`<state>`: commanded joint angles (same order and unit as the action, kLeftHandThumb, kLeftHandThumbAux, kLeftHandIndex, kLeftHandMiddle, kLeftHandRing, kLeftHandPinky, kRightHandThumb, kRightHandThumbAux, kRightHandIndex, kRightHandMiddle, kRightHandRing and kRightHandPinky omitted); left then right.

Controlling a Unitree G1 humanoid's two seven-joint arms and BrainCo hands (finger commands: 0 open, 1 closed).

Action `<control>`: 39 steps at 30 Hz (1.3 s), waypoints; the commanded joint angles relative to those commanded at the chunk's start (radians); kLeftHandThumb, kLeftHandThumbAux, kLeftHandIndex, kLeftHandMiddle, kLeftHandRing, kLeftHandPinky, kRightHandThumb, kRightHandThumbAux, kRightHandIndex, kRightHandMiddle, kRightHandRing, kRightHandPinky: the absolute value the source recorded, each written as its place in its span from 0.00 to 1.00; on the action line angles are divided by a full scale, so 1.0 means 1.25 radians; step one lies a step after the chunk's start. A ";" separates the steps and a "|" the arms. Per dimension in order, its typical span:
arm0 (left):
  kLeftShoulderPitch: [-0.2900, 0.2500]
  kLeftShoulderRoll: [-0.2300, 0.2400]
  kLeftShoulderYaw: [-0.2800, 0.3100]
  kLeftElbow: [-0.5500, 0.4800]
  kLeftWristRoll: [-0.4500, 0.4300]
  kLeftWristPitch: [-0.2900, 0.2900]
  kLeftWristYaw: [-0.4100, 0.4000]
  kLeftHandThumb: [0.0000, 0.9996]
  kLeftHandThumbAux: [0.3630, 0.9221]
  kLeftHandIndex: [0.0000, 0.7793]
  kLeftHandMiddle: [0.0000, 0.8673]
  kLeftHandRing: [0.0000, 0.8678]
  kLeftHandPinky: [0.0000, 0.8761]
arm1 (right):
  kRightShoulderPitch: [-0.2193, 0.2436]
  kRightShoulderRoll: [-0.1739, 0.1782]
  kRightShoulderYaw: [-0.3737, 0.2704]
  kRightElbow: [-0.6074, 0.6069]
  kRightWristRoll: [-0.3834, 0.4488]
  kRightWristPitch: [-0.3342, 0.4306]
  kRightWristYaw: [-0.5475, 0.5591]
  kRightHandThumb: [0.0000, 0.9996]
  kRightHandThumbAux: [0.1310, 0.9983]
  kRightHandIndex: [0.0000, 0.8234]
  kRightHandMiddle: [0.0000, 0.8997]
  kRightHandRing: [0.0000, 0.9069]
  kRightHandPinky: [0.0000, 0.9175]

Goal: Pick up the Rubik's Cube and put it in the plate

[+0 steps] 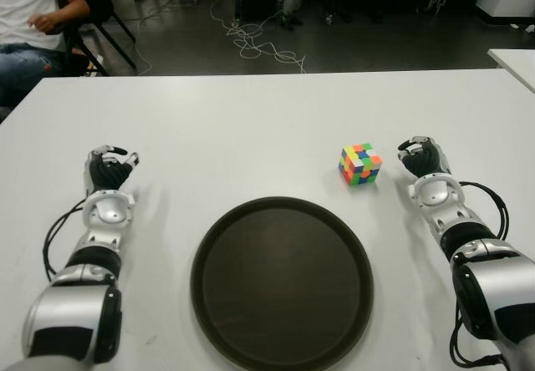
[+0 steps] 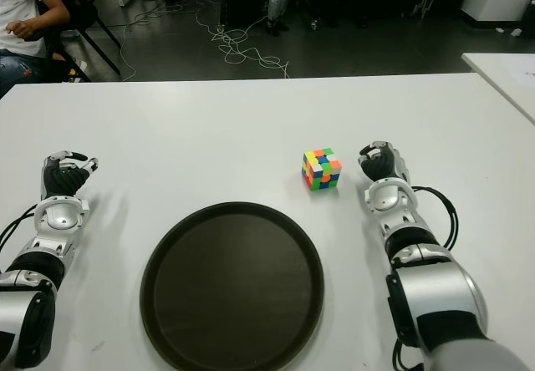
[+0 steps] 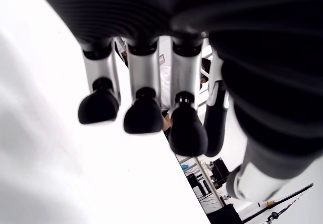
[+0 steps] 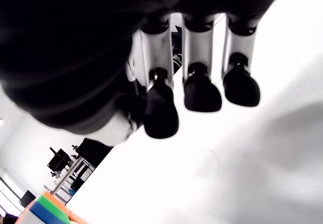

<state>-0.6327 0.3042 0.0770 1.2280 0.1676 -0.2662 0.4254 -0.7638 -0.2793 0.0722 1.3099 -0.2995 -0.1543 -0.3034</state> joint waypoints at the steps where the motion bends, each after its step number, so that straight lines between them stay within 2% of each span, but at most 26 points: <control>1: 0.000 0.000 0.000 0.000 0.000 -0.001 0.000 0.71 0.60 0.57 0.94 0.94 0.92 | 0.000 0.000 0.000 0.000 -0.001 0.000 0.000 0.70 0.68 0.53 0.88 0.88 0.86; 20: 0.001 -0.004 0.001 -0.005 -0.002 -0.004 0.004 0.71 0.60 0.57 0.94 0.94 0.92 | 0.003 0.006 -0.022 -0.002 0.015 -0.012 -0.027 0.71 0.68 0.53 0.91 0.90 0.89; 39: 0.001 -0.005 0.003 -0.007 -0.005 -0.001 0.004 0.71 0.60 0.57 0.93 0.93 0.91 | 0.003 0.002 -0.008 0.000 0.004 -0.010 -0.026 0.71 0.68 0.53 0.90 0.90 0.88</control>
<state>-0.6318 0.2973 0.0805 1.2194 0.1619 -0.2673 0.4308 -0.7598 -0.2770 0.0618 1.3102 -0.2945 -0.1672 -0.3357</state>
